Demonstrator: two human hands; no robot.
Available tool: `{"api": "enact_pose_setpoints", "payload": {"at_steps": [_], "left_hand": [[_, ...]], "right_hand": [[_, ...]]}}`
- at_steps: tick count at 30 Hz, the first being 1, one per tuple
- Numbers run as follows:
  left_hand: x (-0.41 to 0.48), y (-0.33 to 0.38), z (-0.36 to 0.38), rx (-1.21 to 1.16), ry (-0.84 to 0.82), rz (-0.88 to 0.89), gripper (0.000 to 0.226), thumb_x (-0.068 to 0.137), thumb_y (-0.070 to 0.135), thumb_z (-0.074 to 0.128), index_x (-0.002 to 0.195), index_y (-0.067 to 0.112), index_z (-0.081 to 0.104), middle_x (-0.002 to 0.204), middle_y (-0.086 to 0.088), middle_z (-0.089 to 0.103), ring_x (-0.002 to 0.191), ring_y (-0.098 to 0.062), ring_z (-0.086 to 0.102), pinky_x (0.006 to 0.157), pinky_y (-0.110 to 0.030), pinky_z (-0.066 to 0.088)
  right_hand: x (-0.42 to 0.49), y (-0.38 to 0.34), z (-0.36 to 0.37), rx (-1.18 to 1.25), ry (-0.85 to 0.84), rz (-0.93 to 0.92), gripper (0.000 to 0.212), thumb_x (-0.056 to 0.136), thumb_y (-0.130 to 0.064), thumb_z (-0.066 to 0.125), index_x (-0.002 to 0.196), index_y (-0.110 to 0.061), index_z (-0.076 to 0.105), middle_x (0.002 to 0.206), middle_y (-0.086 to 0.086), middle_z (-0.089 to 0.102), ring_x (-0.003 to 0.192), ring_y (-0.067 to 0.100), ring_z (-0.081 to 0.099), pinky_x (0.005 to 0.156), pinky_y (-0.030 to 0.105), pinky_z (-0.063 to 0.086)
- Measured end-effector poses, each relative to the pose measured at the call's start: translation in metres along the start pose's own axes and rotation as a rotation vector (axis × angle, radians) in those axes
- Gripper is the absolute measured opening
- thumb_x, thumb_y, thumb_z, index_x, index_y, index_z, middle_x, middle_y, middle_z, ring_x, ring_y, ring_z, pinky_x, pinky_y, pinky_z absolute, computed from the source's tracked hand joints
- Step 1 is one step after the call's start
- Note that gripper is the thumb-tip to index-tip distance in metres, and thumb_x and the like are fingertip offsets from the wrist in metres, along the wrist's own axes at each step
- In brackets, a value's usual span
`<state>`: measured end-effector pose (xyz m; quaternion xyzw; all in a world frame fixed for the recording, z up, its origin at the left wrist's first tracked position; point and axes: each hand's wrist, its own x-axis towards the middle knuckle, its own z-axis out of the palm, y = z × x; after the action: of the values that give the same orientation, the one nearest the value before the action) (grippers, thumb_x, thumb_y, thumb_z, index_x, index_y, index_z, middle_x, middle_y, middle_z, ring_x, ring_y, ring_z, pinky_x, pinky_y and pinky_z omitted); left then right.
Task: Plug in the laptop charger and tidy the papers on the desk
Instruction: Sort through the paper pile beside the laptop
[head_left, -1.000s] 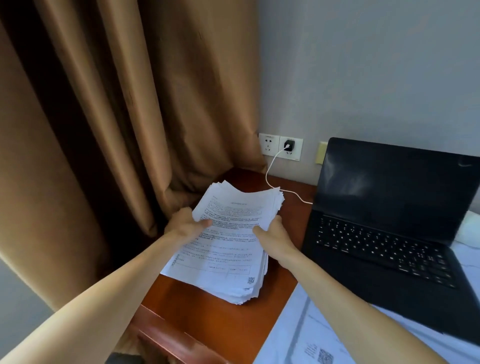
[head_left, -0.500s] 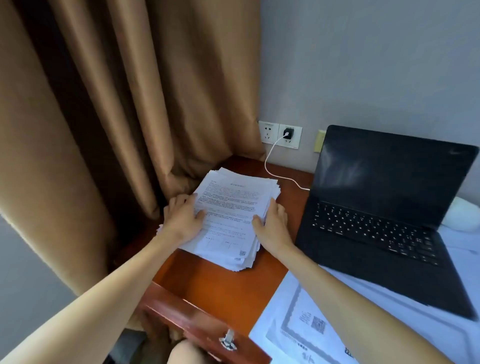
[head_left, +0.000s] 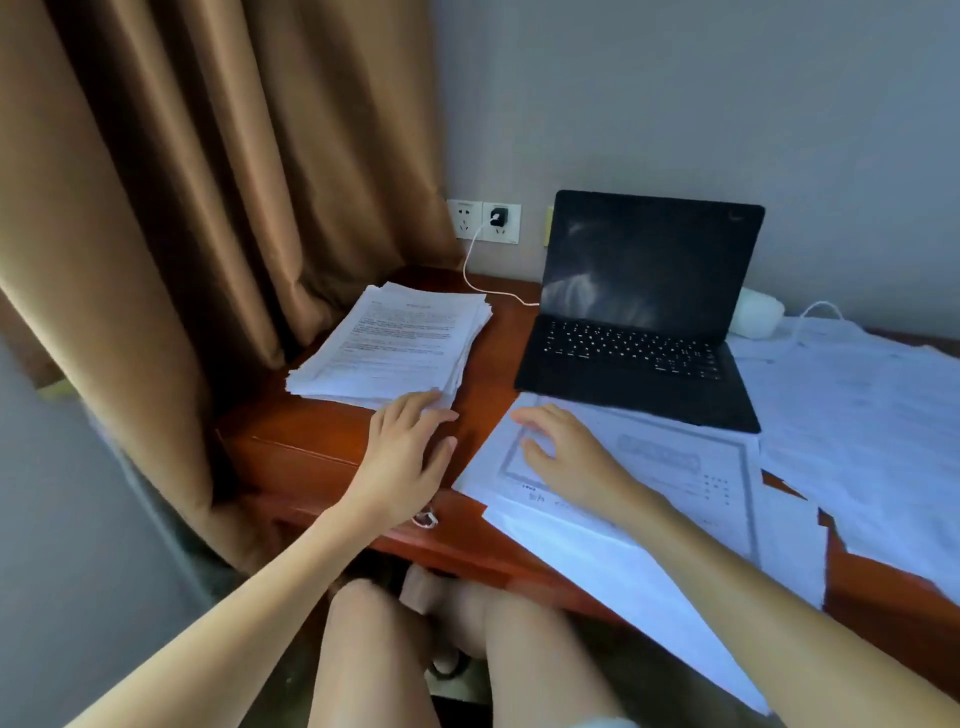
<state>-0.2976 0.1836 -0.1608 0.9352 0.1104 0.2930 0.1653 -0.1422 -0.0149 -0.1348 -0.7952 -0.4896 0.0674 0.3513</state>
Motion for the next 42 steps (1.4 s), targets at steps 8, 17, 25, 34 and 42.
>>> {"api": "enact_pose_setpoints", "payload": {"at_steps": [8, 17, 25, 34, 42], "left_hand": [[-0.046, 0.047, 0.026, -0.093, -0.131, 0.052, 0.041, 0.103, 0.044, 0.039, 0.136, 0.03, 0.059, 0.151, 0.009, 0.048, 0.146, -0.015, 0.034, 0.122, -0.038, 0.009], [-0.057, 0.056, 0.035, -0.092, -0.126, 0.015, 0.059, 0.1, 0.063, 0.031, 0.143, 0.031, 0.055, 0.159, 0.009, 0.041, 0.155, -0.012, 0.02, 0.126, -0.037, -0.007], [-0.059, 0.076, 0.027, -0.39, -0.063, -0.214, 0.052, 0.101, 0.055, 0.04, 0.144, 0.028, 0.052, 0.152, 0.012, 0.045, 0.151, -0.013, 0.027, 0.128, -0.037, 0.002], [-0.078, 0.135, 0.008, -1.276, -0.069, -0.795, 0.063, 0.086, 0.059, 0.069, 0.133, 0.021, 0.053, 0.127, -0.001, 0.066, 0.118, -0.022, 0.069, 0.106, -0.044, 0.053], [-0.07, 0.155, 0.024, -1.389, -0.202, -0.871, 0.033, 0.104, 0.018, 0.055, 0.136, 0.01, 0.062, 0.116, -0.014, 0.077, 0.102, -0.033, 0.076, 0.083, -0.044, 0.063]], "right_hand": [[-0.108, 0.002, -0.021, -0.506, -0.081, 0.174, 0.094, 0.073, -0.086, 0.033, 0.152, -0.035, 0.033, 0.153, -0.015, 0.027, 0.142, 0.012, 0.019, 0.119, 0.031, 0.013], [-0.15, 0.012, -0.005, -0.839, 0.107, 0.039, 0.077, 0.069, -0.034, 0.077, 0.139, -0.014, 0.055, 0.14, 0.01, 0.057, 0.125, 0.032, 0.056, 0.105, 0.049, 0.048], [-0.145, 0.01, -0.022, -0.771, 0.427, -0.031, 0.044, 0.065, -0.006, 0.089, 0.104, -0.018, 0.073, 0.081, -0.004, 0.071, 0.07, 0.022, 0.068, 0.049, 0.034, 0.048], [-0.141, -0.003, -0.009, -0.725, 0.505, -0.052, 0.041, 0.069, -0.007, 0.086, 0.106, -0.02, 0.074, 0.08, -0.004, 0.073, 0.07, 0.021, 0.067, 0.048, 0.032, 0.047], [-0.157, -0.011, 0.007, -0.616, 0.414, -0.08, 0.033, 0.072, -0.018, 0.084, 0.102, -0.029, 0.075, 0.091, -0.013, 0.072, 0.083, 0.014, 0.065, 0.056, 0.027, 0.045]]}}
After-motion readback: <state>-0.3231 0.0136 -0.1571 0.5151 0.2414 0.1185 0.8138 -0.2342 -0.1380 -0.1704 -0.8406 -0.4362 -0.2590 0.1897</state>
